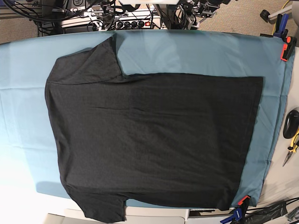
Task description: Fold the T-shirt properly
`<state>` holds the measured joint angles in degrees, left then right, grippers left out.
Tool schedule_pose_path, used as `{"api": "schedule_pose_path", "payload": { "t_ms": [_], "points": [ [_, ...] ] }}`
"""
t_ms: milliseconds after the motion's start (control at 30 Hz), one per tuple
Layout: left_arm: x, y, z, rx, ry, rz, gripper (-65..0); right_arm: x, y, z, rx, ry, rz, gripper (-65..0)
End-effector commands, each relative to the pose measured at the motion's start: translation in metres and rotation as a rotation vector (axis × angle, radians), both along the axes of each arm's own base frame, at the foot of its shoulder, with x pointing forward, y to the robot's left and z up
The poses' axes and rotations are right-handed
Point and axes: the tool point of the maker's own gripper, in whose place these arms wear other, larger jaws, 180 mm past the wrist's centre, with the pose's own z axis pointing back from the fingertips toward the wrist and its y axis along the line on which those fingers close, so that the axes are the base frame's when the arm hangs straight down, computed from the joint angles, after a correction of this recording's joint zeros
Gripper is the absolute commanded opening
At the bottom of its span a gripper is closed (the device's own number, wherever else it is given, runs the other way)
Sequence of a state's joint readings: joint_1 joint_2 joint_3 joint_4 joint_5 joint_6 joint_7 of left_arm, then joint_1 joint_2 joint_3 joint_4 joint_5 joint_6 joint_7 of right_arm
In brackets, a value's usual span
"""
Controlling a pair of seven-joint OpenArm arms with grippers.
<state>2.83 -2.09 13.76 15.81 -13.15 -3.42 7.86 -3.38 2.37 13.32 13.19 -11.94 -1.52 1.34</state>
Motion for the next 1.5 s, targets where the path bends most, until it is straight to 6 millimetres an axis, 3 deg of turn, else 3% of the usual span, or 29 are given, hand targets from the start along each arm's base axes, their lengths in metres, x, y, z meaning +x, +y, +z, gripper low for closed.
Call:
{"api": "schedule_pose_path", "payload": {
  "t_ms": [0,267,500,733,900,1067,1167,1300,1467],
  "points": [
    [0.002,-0.004,0.001,-0.012,-0.007,0.004,-64.7,0.003,-0.005,0.001,-0.011,-0.014,0.000,-65.0],
    [-0.001,0.000,0.000,-0.007,-0.002,0.004,-64.7,-0.010,-0.006,0.002,-0.015,-0.014,0.004,-65.0],
    [-0.017,0.005,0.002,-0.006,0.001,0.004,-64.7,-0.024,-0.013,0.005,-0.035,-0.017,0.012,-65.0],
    [-0.048,0.013,0.010,-0.012,0.024,-0.012,-64.7,-0.048,-0.025,0.015,-0.068,-0.028,0.014,-65.0],
    [-0.079,0.021,0.031,-0.021,0.049,-0.046,-64.7,-0.078,-0.050,0.037,-0.107,-0.048,-0.065,-65.0],
    [-0.119,0.039,0.068,-0.019,0.073,-0.102,-64.8,-0.115,-0.082,0.081,-0.183,-0.047,-0.007,-65.0],
    [-0.125,0.054,0.102,-0.037,0.023,-0.132,-64.8,-0.124,-0.104,0.122,-0.217,-0.109,0.009,-65.0],
    [-0.111,0.068,0.156,-0.067,-0.087,-0.230,-64.8,-0.110,-0.125,0.180,-0.266,-0.192,0.152,-65.0],
    [-0.073,0.080,0.229,-0.073,-0.224,-0.299,-64.8,-0.075,-0.125,0.250,-0.311,-0.320,0.257,-65.0]
  ]
}}
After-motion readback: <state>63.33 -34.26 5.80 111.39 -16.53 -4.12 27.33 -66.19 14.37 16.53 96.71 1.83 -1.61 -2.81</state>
